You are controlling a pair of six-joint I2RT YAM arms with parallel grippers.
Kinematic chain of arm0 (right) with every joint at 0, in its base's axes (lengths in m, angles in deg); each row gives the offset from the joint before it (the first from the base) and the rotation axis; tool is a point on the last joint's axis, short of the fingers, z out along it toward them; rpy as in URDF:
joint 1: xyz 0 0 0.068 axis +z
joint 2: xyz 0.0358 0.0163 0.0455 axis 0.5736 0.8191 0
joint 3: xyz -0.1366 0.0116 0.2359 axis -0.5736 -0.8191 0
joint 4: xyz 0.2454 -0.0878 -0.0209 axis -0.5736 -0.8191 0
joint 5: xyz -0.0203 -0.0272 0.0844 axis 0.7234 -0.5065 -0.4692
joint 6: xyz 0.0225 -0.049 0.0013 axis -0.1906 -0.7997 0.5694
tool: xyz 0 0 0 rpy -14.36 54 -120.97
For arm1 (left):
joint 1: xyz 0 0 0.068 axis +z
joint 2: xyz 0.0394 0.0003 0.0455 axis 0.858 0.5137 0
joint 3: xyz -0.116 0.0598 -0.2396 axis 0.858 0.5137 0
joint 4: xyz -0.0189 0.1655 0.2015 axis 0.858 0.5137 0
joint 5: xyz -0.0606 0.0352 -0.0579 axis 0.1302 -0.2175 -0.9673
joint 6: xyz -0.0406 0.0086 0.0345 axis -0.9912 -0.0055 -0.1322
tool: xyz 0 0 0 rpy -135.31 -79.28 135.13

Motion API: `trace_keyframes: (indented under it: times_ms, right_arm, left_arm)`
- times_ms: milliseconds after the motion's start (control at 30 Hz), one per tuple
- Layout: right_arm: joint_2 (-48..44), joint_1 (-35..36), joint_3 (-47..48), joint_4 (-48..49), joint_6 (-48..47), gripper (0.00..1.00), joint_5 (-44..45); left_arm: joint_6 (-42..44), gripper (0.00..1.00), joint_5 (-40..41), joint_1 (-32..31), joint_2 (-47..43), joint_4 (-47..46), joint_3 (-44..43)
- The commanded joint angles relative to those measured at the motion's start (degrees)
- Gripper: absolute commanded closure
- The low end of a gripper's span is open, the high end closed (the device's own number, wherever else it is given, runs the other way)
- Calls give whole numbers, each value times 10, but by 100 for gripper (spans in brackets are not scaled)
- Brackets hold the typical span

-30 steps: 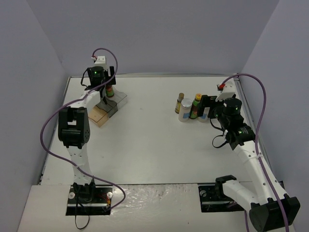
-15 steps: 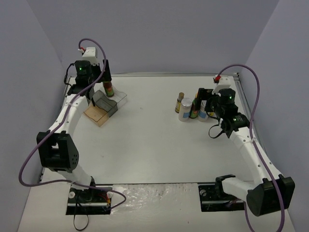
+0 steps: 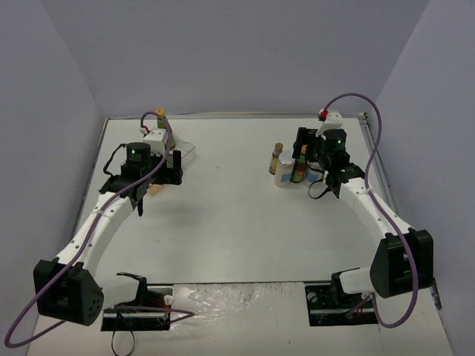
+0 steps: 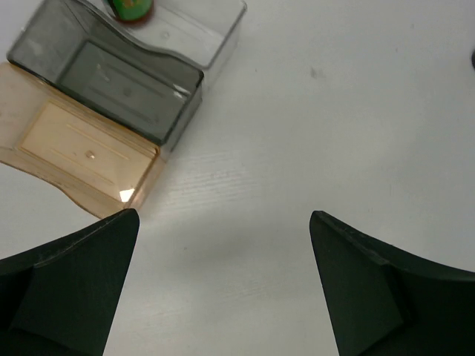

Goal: Organize the condiment bottles

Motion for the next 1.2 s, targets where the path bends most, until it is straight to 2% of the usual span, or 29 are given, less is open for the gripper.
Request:
trace_keyframes:
  times_ms: [0,267,833,1033,1167]
  right_arm:
    - [32,6,9,114,-22,17,17]
    - [62,6,-16,160,-36,26,15]
    - [83,6,-57,200,-42,46,-10]
    - [77,6,-57,196,-45,63,-8]
    - [53,6,-55,184,-46,81,-8]
  left_arm:
    - [-11,3,8,-11,-80,8,43]
    - [6,3,44,-15,-129,-28,110]
    - [11,3,57,-15,-110,-35,107]
    - [9,3,50,-15,-102,-34,103]
    - [9,3,51,-15,-102,-34,103]
